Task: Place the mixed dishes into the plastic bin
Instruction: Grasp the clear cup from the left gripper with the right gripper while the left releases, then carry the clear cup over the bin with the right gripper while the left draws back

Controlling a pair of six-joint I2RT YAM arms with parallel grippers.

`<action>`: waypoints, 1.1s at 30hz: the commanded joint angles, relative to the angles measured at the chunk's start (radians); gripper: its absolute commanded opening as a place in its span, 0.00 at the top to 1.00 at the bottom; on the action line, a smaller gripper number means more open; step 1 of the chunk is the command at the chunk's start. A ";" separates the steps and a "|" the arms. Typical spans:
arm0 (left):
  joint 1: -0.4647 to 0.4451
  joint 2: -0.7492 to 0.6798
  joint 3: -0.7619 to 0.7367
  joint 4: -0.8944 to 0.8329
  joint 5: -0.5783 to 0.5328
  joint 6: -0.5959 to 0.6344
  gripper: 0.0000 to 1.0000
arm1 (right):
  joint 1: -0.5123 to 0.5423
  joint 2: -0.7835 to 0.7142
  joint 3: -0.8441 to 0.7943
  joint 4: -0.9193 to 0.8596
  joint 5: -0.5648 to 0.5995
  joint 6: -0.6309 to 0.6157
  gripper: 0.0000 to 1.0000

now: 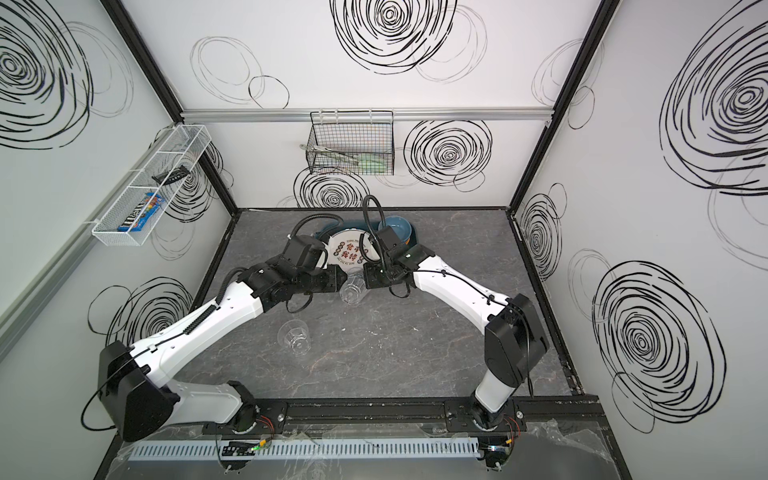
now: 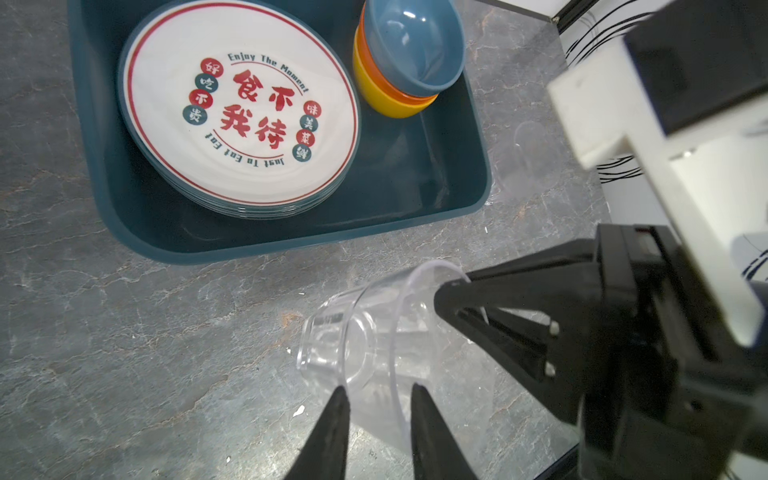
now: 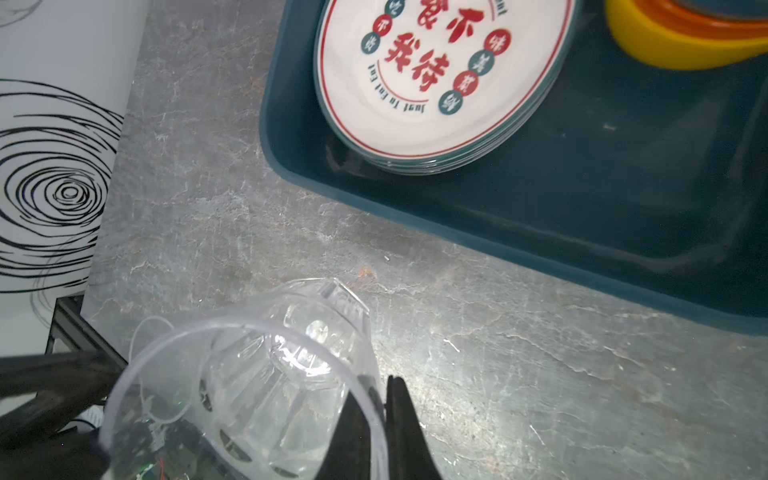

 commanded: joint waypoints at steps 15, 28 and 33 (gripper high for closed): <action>0.054 -0.159 -0.068 0.065 0.097 -0.042 0.31 | -0.126 -0.045 0.081 -0.049 0.110 -0.066 0.99; 0.117 -0.250 -0.178 0.095 0.176 -0.057 0.24 | -0.224 -0.042 0.088 -0.020 0.168 -0.077 0.99; 0.143 -0.270 -0.220 0.110 0.215 -0.067 0.23 | -0.249 -0.022 0.088 -0.003 0.189 -0.071 0.99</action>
